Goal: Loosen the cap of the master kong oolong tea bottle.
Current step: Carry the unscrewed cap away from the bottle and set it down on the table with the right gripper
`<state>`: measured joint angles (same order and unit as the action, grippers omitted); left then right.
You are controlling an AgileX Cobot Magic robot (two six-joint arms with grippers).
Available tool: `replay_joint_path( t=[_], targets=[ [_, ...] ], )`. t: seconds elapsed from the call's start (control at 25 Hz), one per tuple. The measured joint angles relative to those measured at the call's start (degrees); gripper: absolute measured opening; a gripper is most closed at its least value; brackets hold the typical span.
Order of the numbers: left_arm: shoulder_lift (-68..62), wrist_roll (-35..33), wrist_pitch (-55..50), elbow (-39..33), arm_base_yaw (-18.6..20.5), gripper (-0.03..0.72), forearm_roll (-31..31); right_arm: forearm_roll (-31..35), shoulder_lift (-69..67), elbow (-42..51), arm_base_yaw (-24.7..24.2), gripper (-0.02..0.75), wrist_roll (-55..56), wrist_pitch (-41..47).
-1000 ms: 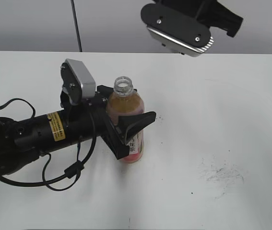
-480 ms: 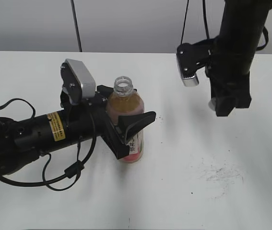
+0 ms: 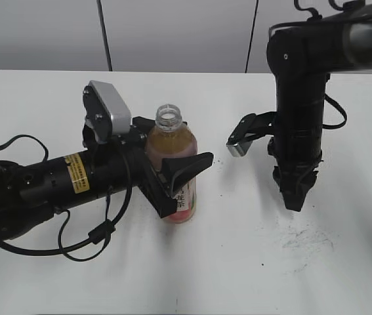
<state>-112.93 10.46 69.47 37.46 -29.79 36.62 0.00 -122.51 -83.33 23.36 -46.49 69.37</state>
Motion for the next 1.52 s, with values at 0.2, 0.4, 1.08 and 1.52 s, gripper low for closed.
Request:
replay_joint_path(
  t=[0.2, 0.4, 1.08, 1.52],
  targets=[
    [0.00, 0.00, 0.00, 0.00, 0.00, 0.445, 0.00, 1.74, -1.46, 0.00, 0.00, 0.294, 3.62, -1.14],
    [0.00, 0.00, 0.00, 0.00, 0.00, 0.445, 0.00, 3.64, -1.46, 0.00, 0.00, 0.519, 7.36, -4.46],
    [0.00, 0.00, 0.00, 0.00, 0.00, 0.447, -0.02, 2.90, -1.46, -1.19, 0.00, 0.586, 15.01, -5.94],
    [0.00, -0.17, -0.14, 0.00, 0.06, 0.492, -1.93, 2.90, -1.46, -3.67, 0.00, 0.586, 17.53, -4.26]
  ],
)
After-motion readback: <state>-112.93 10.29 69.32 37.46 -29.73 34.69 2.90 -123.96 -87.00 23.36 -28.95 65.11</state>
